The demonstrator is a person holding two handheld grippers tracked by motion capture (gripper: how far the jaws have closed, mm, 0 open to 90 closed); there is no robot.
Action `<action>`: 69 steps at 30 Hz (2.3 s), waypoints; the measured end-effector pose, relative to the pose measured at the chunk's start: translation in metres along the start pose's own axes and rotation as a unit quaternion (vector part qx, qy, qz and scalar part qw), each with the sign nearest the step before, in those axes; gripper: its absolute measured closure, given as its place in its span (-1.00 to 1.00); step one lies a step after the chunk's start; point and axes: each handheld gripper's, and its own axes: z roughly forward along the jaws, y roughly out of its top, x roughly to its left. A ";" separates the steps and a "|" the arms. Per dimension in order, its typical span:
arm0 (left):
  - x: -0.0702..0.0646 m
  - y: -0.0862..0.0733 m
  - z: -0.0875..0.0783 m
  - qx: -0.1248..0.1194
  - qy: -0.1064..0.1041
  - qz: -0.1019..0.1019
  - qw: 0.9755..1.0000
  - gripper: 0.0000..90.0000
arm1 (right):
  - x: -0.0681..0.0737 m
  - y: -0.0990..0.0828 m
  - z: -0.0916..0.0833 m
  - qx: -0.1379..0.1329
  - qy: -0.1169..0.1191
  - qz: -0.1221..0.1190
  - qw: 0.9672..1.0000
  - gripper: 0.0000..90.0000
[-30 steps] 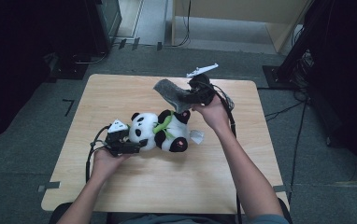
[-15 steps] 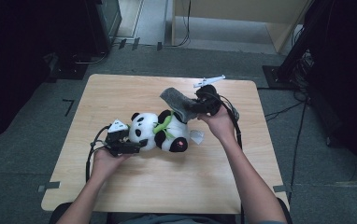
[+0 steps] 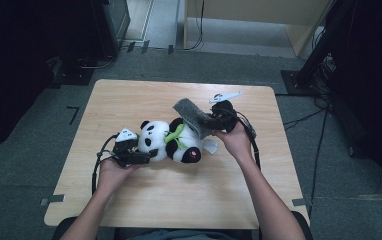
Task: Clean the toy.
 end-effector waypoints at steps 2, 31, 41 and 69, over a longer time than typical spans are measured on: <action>0.000 0.000 0.000 0.000 0.000 0.001 1.000 -0.61 | -0.001 -0.002 0.000 0.001 -0.002 0.001 1.000 0.59; 0.000 -0.001 0.000 -0.001 -0.001 0.003 1.000 -0.61 | -0.037 -0.030 -0.020 0.017 -0.057 0.050 0.997 0.61; 0.000 0.000 0.000 -0.001 0.001 0.001 1.000 -0.61 | -0.023 -0.015 -0.040 -0.032 -0.045 0.038 0.998 0.61; 0.000 0.000 0.001 -0.004 0.001 0.004 1.000 -0.59 | 0.013 0.002 0.008 -0.025 -0.011 -0.016 1.000 0.57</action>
